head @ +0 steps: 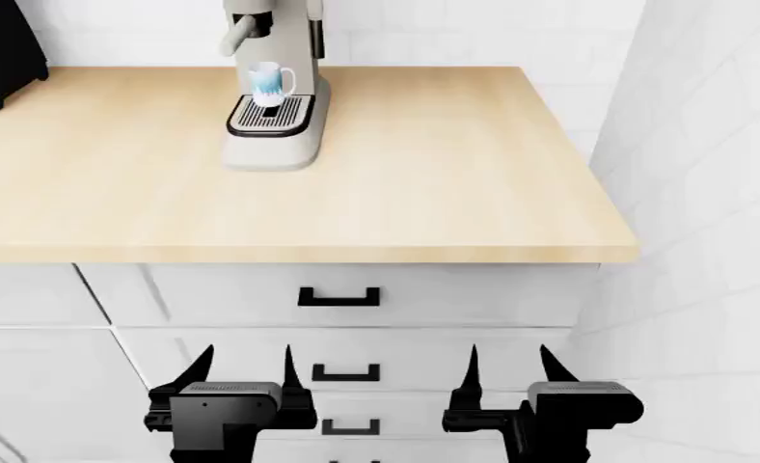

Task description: Press the button on the coffee machine to serve coffee.

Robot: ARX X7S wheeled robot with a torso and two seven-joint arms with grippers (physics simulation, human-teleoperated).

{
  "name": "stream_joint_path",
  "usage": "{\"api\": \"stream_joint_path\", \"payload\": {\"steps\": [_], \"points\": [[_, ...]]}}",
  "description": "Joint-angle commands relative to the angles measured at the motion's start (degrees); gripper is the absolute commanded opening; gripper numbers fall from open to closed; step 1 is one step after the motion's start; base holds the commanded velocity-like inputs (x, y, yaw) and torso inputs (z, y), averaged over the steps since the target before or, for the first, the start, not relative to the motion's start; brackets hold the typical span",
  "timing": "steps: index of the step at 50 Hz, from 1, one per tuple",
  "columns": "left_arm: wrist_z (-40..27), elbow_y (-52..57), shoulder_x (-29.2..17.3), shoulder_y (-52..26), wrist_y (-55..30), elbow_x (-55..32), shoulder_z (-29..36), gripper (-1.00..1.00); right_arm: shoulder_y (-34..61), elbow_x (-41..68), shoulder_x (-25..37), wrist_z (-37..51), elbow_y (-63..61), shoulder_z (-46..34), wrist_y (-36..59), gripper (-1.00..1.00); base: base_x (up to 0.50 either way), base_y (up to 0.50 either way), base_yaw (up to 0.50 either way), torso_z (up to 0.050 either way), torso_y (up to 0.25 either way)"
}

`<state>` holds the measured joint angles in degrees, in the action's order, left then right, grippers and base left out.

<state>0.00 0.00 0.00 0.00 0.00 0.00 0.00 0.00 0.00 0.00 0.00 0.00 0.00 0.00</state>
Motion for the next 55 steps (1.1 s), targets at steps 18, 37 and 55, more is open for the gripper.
{"api": "stream_joint_path", "payload": {"steps": [18, 37, 55], "points": [[-3.1, 0.3, -3.3, 0.1, 0.1, -3.7, 3.3, 1.0, 0.2, 3.8, 3.4, 3.7, 0.2, -3.9, 0.3, 1.0, 0.0, 0.0, 0.0, 0.0, 0.0], [-4.4, -0.1, -5.6, 0.7, 0.8, -5.6, 3.9, 1.0, 0.5, 4.4, 4.8, 5.5, 0.3, -5.9, 0.4, 1.0, 0.05, 0.34, 0.0, 0.0, 0.0], [-6.1, -0.5, -6.4, 0.4, 1.2, -5.2, 5.5, 1.0, 0.6, 5.3, 5.9, 7.3, 0.5, -6.9, -0.9, 1.0, 0.06, 0.5, 0.0, 0.0, 0.0]]}}
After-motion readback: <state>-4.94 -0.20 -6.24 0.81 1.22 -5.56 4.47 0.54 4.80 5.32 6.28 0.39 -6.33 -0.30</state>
